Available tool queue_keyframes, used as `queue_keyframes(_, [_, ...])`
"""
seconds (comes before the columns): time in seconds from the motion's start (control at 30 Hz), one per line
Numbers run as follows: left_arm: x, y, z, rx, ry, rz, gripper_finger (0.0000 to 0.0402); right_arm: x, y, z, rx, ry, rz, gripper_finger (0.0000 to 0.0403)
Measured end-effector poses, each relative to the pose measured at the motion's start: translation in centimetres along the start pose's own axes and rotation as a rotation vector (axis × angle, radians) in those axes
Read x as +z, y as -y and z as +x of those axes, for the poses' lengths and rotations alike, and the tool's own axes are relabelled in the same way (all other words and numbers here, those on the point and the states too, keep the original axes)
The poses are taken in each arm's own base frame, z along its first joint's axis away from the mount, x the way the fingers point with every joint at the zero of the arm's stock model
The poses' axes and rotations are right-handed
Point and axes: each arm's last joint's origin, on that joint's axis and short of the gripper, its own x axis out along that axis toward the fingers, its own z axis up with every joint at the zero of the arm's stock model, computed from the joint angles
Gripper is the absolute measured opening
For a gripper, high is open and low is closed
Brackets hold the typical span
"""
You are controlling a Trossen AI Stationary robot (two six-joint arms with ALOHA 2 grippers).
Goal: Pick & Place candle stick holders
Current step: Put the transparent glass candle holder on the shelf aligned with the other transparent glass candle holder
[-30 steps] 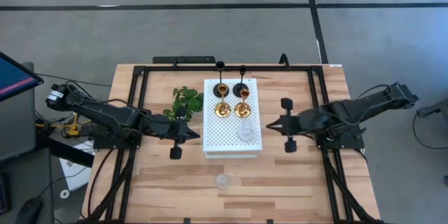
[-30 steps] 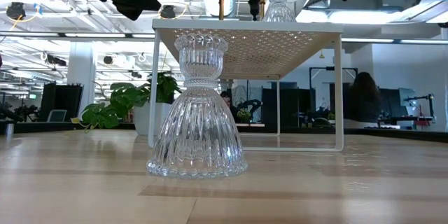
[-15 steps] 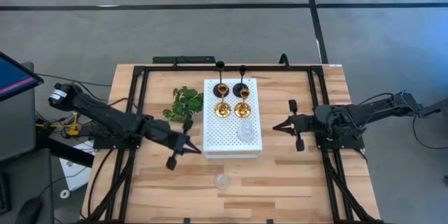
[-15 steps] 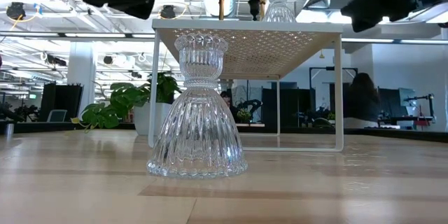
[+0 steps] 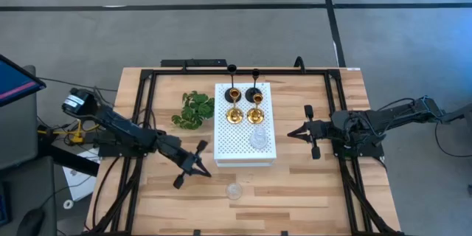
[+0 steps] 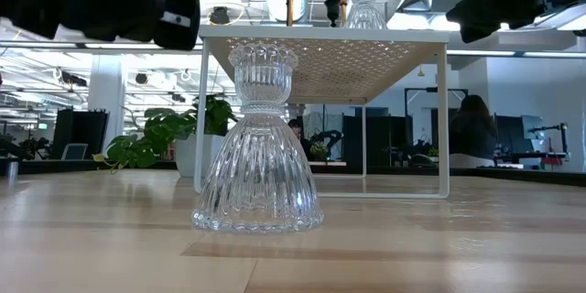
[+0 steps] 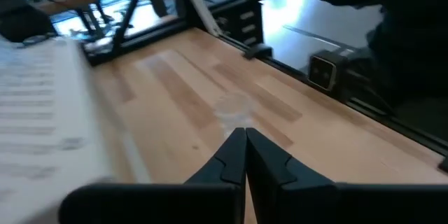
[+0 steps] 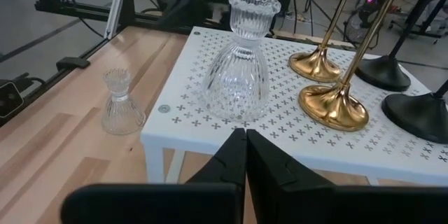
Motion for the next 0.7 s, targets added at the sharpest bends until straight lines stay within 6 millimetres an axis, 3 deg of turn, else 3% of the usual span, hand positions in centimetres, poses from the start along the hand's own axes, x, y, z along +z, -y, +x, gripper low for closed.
queue_keyframes(0.17, [-0.6, 1.6, 1.6, -0.011, 0.025, -0.006, 0.0004, 0.0, 0.0, 0.0, 0.0, -0.004, -0.001, 0.0001])
queue_keyframes(0.43, [0.0, 5.2, 2.7, 0.344, -0.045, -0.115, 0.0004, -0.1, 0.0, 0.0, 0.0, -0.006, -0.001, 0.0001])
queue_keyframes(0.7, [1.5, 9.5, 7.0, 0.502, -0.085, -0.128, 0.0003, -0.4, 0.0, 0.0, 0.004, -0.042, -0.007, 0.0001])
